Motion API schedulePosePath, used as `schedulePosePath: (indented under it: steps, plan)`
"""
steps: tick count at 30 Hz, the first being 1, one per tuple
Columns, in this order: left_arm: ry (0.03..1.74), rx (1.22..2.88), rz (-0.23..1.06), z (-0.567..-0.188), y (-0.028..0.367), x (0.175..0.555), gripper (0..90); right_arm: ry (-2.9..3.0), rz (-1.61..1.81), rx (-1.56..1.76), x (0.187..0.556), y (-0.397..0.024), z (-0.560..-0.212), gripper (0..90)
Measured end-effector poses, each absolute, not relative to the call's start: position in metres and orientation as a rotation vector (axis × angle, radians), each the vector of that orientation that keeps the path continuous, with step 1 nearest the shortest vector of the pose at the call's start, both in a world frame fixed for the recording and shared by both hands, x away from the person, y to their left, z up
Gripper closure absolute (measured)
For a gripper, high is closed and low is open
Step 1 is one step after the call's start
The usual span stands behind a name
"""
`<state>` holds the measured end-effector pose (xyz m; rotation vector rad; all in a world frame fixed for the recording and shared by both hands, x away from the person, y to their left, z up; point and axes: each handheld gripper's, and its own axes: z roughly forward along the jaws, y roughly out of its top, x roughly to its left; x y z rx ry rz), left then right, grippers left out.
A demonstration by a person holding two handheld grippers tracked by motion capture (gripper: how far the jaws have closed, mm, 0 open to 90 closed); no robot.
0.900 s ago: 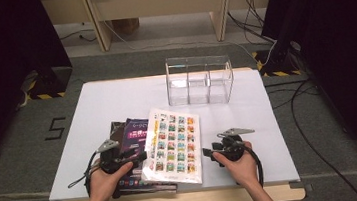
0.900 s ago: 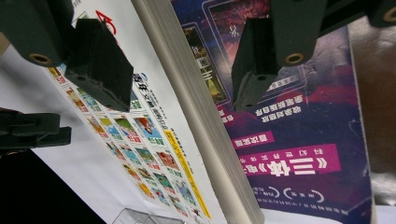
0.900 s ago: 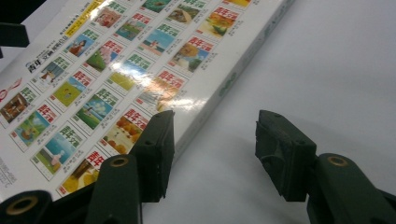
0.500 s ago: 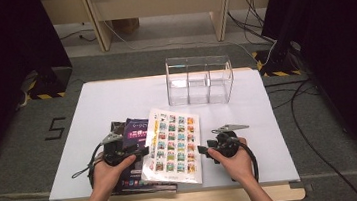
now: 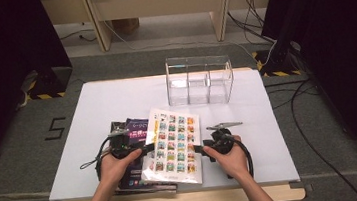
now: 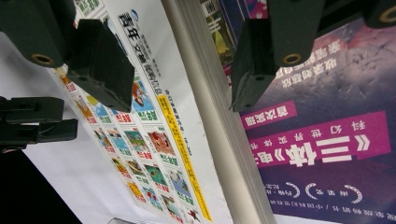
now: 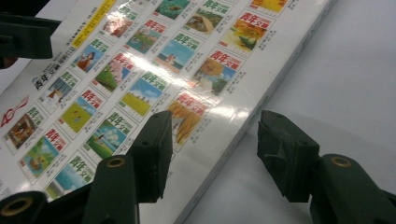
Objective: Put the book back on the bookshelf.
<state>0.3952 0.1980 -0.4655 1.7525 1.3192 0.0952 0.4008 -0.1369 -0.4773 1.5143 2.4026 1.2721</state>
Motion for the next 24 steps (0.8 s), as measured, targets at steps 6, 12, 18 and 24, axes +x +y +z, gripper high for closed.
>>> schedulePosePath:
  steps: [6,12,18,24]
  plan:
    - [1.333,1.757,0.068,-0.467,0.191,0.398,40.4,2.432,1.247,1.531,0.401,-0.132,-0.481,45.6]
    - [1.398,1.73,0.049,-0.467,0.192,0.4,46.2,2.437,1.245,1.527,0.399,-0.128,-0.481,44.4]
    - [1.423,1.714,0.05,-0.467,0.193,0.401,52.0,2.424,1.239,1.541,0.398,-0.126,-0.482,44.1]
    - [1.452,1.66,0.046,-0.463,0.194,0.398,54.5,2.406,1.242,1.565,0.397,-0.125,-0.483,42.1]
